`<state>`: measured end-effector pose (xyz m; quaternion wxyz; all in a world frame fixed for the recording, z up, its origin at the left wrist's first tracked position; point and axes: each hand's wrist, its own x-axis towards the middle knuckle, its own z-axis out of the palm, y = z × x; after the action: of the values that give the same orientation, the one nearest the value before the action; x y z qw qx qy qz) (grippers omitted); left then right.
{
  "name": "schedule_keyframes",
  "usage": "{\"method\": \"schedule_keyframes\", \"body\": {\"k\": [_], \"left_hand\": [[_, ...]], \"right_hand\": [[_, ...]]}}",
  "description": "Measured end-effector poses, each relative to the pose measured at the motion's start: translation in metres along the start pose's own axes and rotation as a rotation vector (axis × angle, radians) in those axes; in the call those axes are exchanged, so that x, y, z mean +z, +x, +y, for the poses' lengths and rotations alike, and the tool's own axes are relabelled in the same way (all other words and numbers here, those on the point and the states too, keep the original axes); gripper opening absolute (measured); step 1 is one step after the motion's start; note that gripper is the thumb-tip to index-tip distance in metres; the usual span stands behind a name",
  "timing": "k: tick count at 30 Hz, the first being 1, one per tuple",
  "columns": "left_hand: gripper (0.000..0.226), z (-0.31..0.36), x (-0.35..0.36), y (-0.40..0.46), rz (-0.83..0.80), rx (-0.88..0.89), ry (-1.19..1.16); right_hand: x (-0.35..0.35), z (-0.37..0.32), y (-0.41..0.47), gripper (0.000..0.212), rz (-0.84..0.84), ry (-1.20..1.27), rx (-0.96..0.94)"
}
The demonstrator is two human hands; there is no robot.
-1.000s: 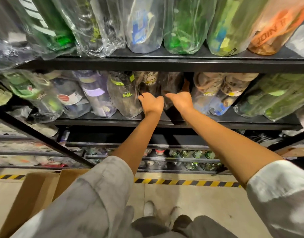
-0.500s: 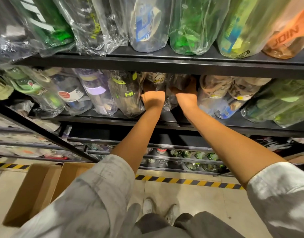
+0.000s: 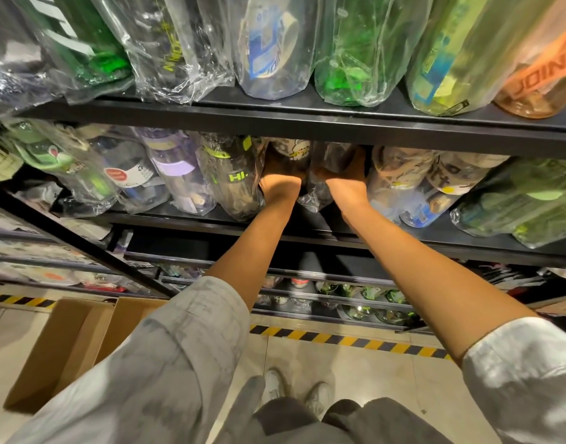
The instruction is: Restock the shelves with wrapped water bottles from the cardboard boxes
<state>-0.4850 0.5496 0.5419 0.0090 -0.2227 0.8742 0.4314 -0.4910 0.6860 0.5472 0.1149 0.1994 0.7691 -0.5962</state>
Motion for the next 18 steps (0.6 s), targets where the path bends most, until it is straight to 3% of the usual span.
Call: {"method": "schedule_keyframes", "body": {"k": [3,5,7,11,13,18], "left_hand": [[0.041,0.003,0.001,0.004,0.009,-0.034,-0.158],[0.029,0.010,0.002,0.003,-0.012,-0.071,-0.219],[0.014,0.008,0.006,0.003,-0.043,-0.048,-0.089],[0.035,0.008,0.004,-0.010,-0.064,-0.045,-0.176],[0.043,0.005,0.003,-0.012,-0.088,-0.054,-0.174],[0.037,-0.005,-0.005,-0.010,-0.152,0.033,-0.134]], "right_hand": [[0.005,-0.002,0.002,0.046,0.054,0.047,-0.012],[0.008,0.000,0.007,0.044,0.114,0.090,-0.016],[0.011,-0.001,-0.005,0.038,0.135,0.095,0.024],[0.005,0.005,-0.012,0.025,0.144,0.029,-0.046],[0.002,0.008,-0.014,0.042,0.139,-0.024,-0.101],[-0.001,0.010,-0.024,0.039,0.167,-0.067,-0.164]]}}
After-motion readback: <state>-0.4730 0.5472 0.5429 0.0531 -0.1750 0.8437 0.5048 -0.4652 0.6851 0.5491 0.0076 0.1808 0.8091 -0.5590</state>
